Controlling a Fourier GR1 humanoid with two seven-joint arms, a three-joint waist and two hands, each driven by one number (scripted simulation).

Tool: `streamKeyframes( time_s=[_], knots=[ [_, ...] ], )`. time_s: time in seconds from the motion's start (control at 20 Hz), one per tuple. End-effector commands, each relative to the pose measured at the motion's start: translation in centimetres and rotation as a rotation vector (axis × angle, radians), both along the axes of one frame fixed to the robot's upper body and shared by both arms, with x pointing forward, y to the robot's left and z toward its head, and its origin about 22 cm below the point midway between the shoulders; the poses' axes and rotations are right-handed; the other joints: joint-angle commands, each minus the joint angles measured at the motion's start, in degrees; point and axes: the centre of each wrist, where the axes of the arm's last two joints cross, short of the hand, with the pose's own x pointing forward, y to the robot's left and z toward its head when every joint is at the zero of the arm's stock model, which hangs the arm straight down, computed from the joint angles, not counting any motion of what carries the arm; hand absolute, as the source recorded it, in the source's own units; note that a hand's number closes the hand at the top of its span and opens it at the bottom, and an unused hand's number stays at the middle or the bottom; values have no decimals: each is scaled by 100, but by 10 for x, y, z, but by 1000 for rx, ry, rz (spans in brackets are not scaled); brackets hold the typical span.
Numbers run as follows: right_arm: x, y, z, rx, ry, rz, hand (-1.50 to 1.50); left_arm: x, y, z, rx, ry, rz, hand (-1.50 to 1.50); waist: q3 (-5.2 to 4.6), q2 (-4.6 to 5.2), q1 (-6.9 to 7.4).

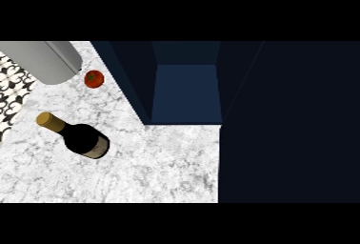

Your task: Pick up the wine, place it into the cabinet and close the cabinet

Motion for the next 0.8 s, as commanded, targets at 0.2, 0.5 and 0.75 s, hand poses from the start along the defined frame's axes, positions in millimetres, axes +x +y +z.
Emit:
streamKeyframes(
  time_s=[0.2,0.5,0.75],
  knots=[
    [-45,0,42,33,-45,66,-150,-10,2,20,-11,-4,35,-150,2,-5,-58],
    [-40,5,42,32,-44,33,-150,-27,5,38,-9,3,13,-150,1,-16,-5],
    [-46,14,53,28,-53,30,-150,-33,-1,34,-27,6,69,-150,-4,-29,-5]
  ],
)
